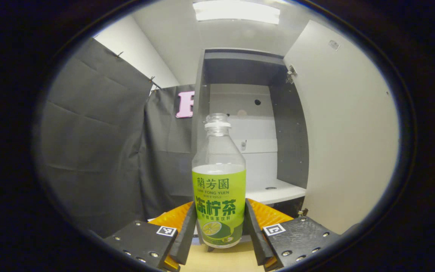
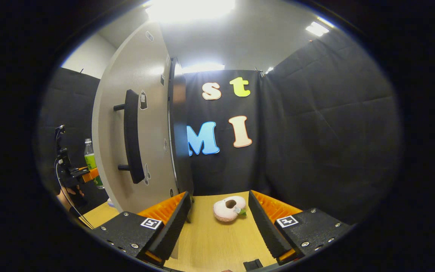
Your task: Open the cabinet door with the right hand, grasp the bottle in the cabinet with the left hand and place it on the coaster, then close the cabinet door with the right hand.
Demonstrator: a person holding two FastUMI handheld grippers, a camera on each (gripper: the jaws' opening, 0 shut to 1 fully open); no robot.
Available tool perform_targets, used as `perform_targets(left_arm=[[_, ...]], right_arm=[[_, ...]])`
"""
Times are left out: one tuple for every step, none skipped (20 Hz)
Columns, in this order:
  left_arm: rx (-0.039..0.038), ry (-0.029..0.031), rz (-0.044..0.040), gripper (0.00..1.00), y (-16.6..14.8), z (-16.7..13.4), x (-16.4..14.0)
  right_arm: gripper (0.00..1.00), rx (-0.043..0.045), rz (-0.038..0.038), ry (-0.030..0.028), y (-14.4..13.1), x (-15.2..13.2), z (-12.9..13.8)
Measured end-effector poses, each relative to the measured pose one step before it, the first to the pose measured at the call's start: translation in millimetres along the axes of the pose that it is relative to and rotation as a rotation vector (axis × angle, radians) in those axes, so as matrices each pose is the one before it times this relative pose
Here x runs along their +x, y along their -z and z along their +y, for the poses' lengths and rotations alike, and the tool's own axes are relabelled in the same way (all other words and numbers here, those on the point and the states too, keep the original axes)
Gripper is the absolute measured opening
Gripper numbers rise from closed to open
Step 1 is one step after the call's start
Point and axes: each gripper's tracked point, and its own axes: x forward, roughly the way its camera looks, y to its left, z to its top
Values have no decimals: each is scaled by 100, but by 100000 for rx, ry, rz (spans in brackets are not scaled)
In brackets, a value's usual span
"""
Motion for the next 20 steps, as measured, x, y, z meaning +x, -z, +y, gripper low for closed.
perform_targets(left_arm=[[-197, -721, 70, 72, 611, 638, -815], [-214, -538, -9, 72, 536, 468, -730], [-61, -703, 115, 72, 390, 383, -648], [-172, -446, 199, 72, 605, 503, -852], [-115, -68, 108, 68, 753, 352, -752], [175, 363, 275, 68, 672, 301, -695], [331, -56, 386, 68, 672, 532, -777], [-91, -132, 718, 72, 725, 505, -856], [-877, -85, 768, 68, 925, 450, -768], [-1102, 74, 1164, 68, 935, 454, -799], [-907, 203, 808, 68, 1217, 467, -817], [-598, 155, 781, 68, 1209, 476, -752], [-630, 367, 1169, 68, 1277, 359, -692], [-737, 479, 1339, 68, 1474, 284, -754], [-320, 70, 1410, 72, 1321, 458, -587], [107, 60, 1290, 72, 1250, 384, -421], [377, -12, 1905, 68, 1340, 191, -372], [468, -332, 1912, 68, 1506, 344, -223], [327, -225, 2317, 63, 1519, 302, -139], [230, -91, 2126, 68, 1491, -20, -291]], right_arm=[[94, 889, -46, -25, 170, -52, 342], [94, 305, -158, 279, 78, -202, 173], [94, -243, -64, 761, 177, -146, 80], [94, -484, -32, 1264, 97, -281, 67], [91, -123, 311, 1188, 236, -192, 137], [94, 446, 396, 826, 174, -382, 276], [94, 656, 297, 589, 207, -256, 361], [94, 503, 199, 601, 124, -431, 313], [94, 78, 333, 1031, 198, -288, 204], [94, 154, 382, 1369, 173, -482, 13], [92, 342, 399, 1066, 249, -340, 218], [95, 549, 315, 755, 116, -459, 263], [94, 443, 524, 708, 244, -262, 276], [94, 44, 675, 644, 130, -410, 219], [94, -283, 627, 564, 170, -81, 94], [95, -476, 447, 756, 214, -493, 181], [95, -499, 348, 643, 128, -266, 46], [95, -398, 608, 469, 79, -347, 84], [95, -429, 788, 594, 309, -509, 265], [94, -225, 638, 508, 83, -348, 75]])
